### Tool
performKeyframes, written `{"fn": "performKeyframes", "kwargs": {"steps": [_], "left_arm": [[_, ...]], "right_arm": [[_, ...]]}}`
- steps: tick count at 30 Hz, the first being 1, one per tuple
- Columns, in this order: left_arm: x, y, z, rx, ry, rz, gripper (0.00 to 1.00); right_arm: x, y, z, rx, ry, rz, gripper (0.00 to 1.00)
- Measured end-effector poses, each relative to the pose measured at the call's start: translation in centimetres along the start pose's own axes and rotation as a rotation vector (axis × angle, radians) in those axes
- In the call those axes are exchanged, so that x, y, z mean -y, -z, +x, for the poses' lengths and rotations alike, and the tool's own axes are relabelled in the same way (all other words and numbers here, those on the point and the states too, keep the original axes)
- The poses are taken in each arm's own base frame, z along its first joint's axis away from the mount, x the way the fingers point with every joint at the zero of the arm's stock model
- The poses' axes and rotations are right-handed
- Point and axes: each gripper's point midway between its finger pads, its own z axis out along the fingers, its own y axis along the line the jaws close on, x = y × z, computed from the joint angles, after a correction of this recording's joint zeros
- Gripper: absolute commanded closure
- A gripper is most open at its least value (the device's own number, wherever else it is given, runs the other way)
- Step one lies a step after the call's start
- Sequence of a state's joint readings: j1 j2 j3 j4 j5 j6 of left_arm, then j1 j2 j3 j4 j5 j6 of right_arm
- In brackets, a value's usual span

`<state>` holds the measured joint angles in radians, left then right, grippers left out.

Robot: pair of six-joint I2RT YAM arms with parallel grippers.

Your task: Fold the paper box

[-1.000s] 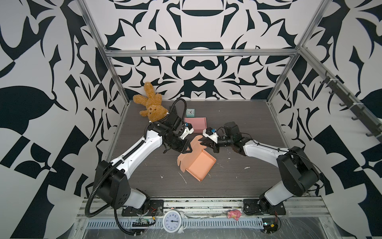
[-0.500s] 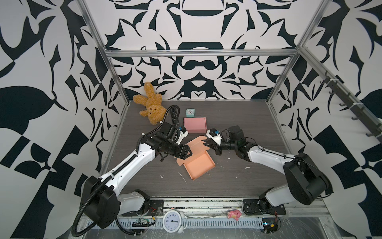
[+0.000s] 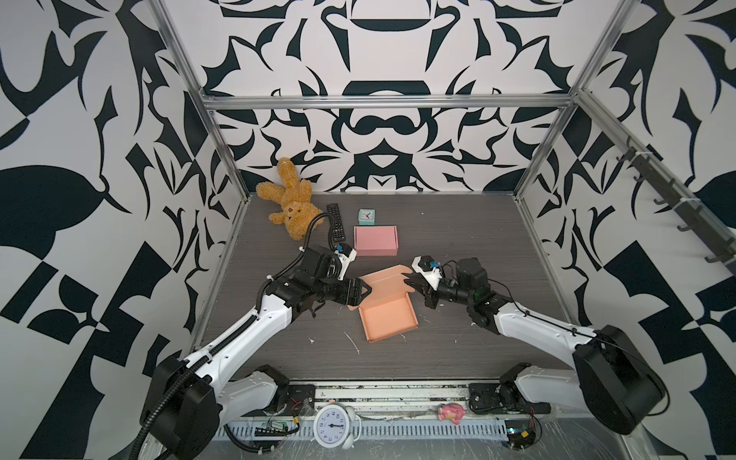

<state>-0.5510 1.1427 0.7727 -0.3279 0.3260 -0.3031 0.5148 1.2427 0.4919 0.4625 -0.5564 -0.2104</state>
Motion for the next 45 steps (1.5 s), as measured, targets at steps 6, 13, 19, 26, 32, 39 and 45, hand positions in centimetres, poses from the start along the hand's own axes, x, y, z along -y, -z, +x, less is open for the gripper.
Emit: {"fn": "performKeyframes", "kwargs": {"steps": [6, 13, 19, 26, 32, 39, 45], "left_arm": [[0.3, -0.3, -0.7, 0.036, -0.002, 0.023, 0.21], [0.2, -0.7, -0.2, 0.047, -0.002, 0.039, 0.20], [0.3, -0.8, 0.0, 0.041, -0.003, 0.054, 0.19], [0.5, -1.0, -0.1, 0.043, -0.008, 0.070, 0.18], [0.1, -1.9, 0.4, 0.025, -0.006, 0.073, 0.25], [-0.2, -2.6, 0.5, 0.016, -0.008, 0.072, 0.38], [-0.2, -2.7, 0.2, 0.025, -0.017, 0.074, 0.54]], "right_arm": [[0.1, 1.2, 0.2, 0.010, -0.003, 0.053, 0.98], [0.3, 2.3, 0.2, 0.025, -0.015, 0.106, 0.98], [0.4, 2.8, 1.0, 0.014, -0.039, 0.136, 0.96], [0.5, 3.2, 1.1, 0.013, -0.053, 0.155, 0.96], [0.6, 3.2, 1.4, 0.001, -0.063, 0.161, 0.96], [0.8, 3.2, 1.5, -0.005, -0.065, 0.171, 0.96], [1.0, 3.2, 1.6, -0.007, -0.068, 0.186, 0.96]]}}
